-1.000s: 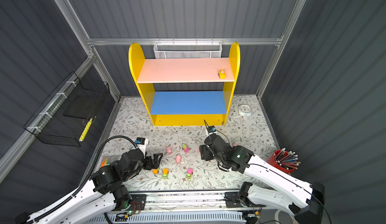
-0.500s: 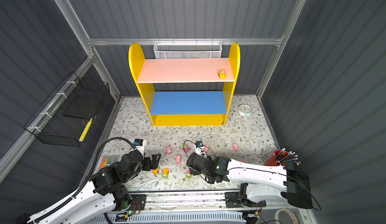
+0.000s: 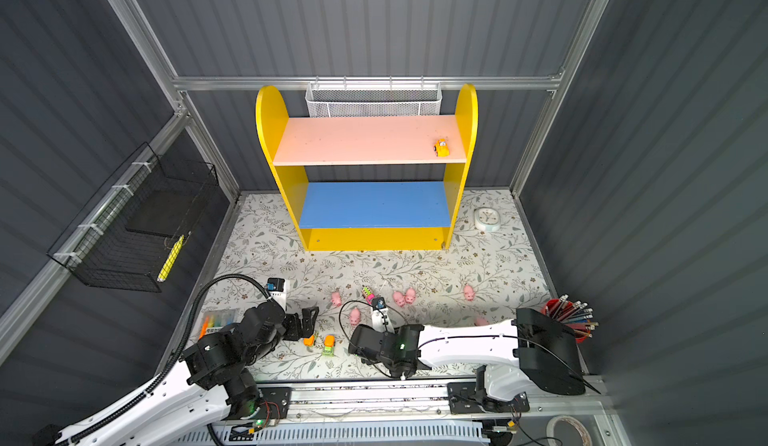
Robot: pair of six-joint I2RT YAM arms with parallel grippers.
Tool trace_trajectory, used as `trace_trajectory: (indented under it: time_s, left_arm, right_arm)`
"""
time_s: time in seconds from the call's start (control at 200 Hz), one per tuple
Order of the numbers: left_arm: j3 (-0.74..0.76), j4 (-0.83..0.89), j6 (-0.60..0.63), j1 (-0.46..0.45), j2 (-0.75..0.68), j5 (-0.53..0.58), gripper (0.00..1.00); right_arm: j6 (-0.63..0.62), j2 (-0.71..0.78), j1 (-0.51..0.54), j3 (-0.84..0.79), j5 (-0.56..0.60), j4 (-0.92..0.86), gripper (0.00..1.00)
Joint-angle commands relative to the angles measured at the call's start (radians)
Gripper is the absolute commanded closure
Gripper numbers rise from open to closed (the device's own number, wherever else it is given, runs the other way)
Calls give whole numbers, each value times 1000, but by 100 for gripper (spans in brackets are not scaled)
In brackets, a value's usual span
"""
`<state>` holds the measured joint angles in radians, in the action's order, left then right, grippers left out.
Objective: Place and organize the plastic toys onto the shelf
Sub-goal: 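Open the right gripper and move it down toward the pink-green toy car, then lower the right gripper around the pink-green toy car near the robot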
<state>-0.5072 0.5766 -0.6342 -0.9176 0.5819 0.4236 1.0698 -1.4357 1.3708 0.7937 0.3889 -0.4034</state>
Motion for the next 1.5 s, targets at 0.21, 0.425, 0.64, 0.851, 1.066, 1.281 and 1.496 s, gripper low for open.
trace_trajectory:
  time_s: [0.21,0.425,0.64,0.851,1.066,1.281,1.496]
  left_arm:
    - [-4,7,-13,-6,-2,20,0]
    - [-14,2,-5,-6,15,23,0]
    - [-19,-10,-5,-6,35,38,0]
    - [-20,-22,2,-7,53,39,0]
    - [-21,-30,7,-6,72,39,0]
    - [-24,-40,14,-7,82,40,0]
    - [-21,-46,14,-6,90,40,0]
  right_arm:
    - [79,-87,24,47,39,-16,28]
    - [100,-113,23,35,40,0,30]
    - [123,-127,19,13,41,9,34]
    - [130,-136,6,-1,38,58,37]
    - [133,-149,-7,-6,25,59,43]
    - [133,-149,-23,-19,22,53,47]
    - [122,-150,-29,-17,27,36,52]
